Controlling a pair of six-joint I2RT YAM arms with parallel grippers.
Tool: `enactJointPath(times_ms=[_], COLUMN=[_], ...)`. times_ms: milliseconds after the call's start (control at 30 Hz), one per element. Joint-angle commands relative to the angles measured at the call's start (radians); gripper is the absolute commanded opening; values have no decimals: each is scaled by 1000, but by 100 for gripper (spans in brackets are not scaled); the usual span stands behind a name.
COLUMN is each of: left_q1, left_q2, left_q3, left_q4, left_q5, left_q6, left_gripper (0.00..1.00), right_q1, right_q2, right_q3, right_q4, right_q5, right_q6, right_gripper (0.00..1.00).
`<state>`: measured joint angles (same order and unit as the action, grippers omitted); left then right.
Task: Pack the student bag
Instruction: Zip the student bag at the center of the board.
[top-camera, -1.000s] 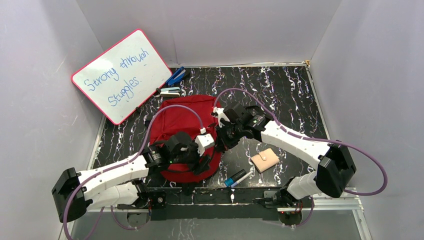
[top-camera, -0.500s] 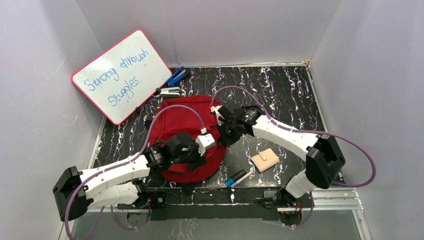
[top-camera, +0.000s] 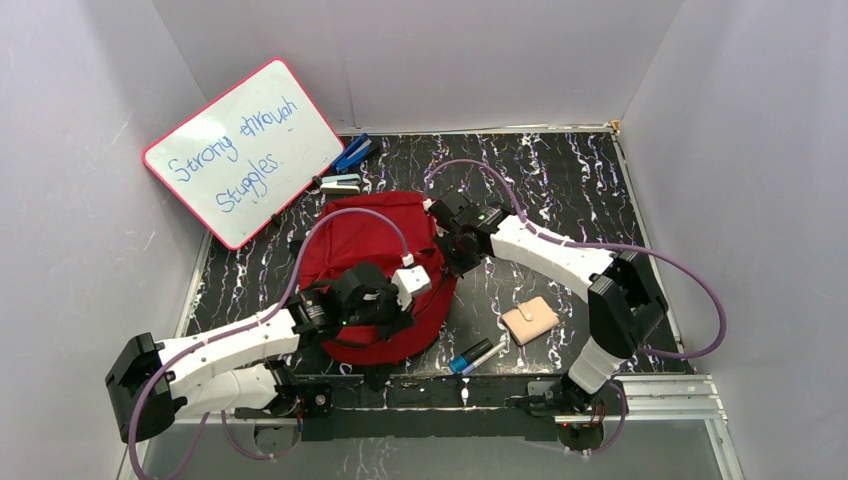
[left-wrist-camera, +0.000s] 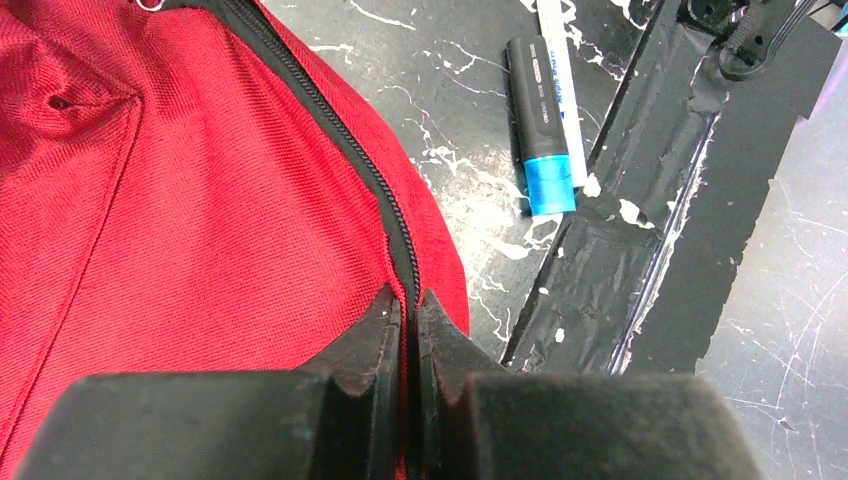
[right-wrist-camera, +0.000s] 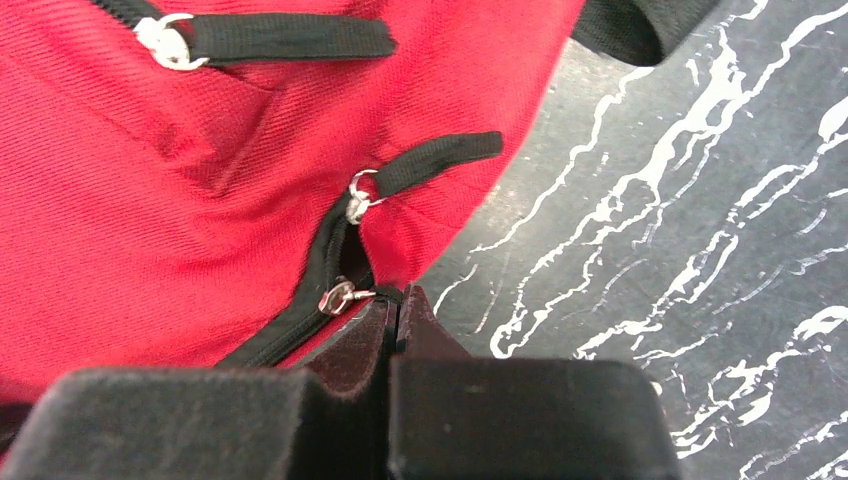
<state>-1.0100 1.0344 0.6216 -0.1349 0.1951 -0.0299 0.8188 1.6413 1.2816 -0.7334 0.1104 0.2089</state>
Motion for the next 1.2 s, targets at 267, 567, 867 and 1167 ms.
enactJointPath(times_ms=[267,567,867,1167], left_q1=[-10,-9,103,329], left_q2=[-17,-82,35,188], left_q3=[76,127,260,336], left_q4=[-81,14,-80,-33], left_q5=[-6,-428,-674,-470], left_q6=[-1,-120,-407,-505], left_gripper=[62,93,94,89], right_q1=[-124,-153,-180,-187], right_q2=[5,64,-93,-177], right_q3=[56,151,11,0], right_q4=[86,112,104,256], right_q5=[111,87,205,45], right_q6=[8,-19,37,124], right_gripper=[0,6,54,61])
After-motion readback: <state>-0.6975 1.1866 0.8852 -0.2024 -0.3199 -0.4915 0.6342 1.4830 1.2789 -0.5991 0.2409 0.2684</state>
